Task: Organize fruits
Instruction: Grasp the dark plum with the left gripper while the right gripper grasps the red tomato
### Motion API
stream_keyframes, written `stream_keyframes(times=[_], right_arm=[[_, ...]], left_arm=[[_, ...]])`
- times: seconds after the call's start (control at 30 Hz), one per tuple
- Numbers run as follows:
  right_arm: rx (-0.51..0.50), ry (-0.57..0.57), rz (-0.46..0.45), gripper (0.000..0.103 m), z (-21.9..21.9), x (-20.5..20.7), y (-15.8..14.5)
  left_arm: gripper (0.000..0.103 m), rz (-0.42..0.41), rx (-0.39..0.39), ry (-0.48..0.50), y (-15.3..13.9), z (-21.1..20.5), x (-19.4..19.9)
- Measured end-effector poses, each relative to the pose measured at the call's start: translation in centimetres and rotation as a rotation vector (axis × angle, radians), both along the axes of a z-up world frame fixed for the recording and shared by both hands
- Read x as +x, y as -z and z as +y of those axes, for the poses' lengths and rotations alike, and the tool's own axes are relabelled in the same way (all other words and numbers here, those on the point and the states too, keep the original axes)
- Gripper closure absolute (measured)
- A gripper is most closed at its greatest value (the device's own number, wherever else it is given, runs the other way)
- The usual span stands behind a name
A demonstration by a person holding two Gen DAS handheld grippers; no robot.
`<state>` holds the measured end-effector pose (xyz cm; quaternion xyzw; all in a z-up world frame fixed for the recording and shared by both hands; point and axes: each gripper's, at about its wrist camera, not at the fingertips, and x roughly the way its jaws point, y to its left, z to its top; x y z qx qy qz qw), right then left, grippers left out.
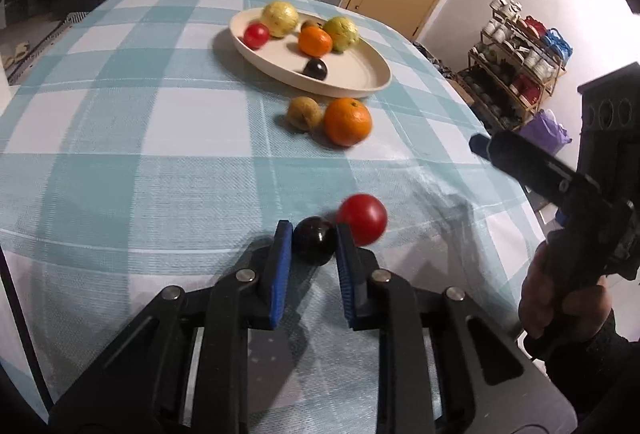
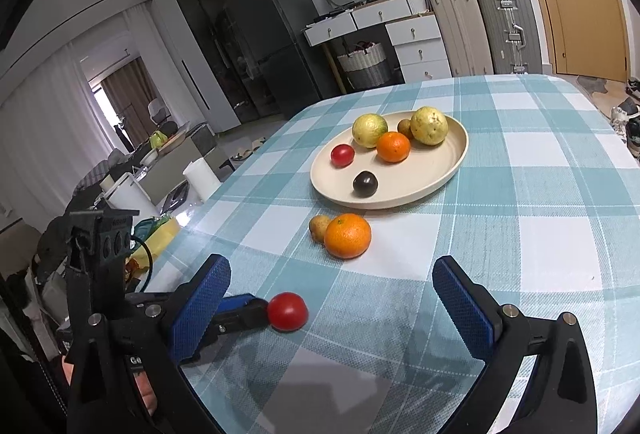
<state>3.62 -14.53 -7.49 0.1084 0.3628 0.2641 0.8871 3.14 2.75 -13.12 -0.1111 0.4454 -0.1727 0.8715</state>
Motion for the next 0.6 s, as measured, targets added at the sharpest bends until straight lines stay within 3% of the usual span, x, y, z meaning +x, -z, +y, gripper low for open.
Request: stream_keyframes(times=[0.6], right_arm=[[-0.06, -0.114, 0.064, 0.004, 4.0, -0.1, 2.2]], left_arm=[[0.084, -0.086, -0.039, -0.133, -4.3, 6.5, -0.5]])
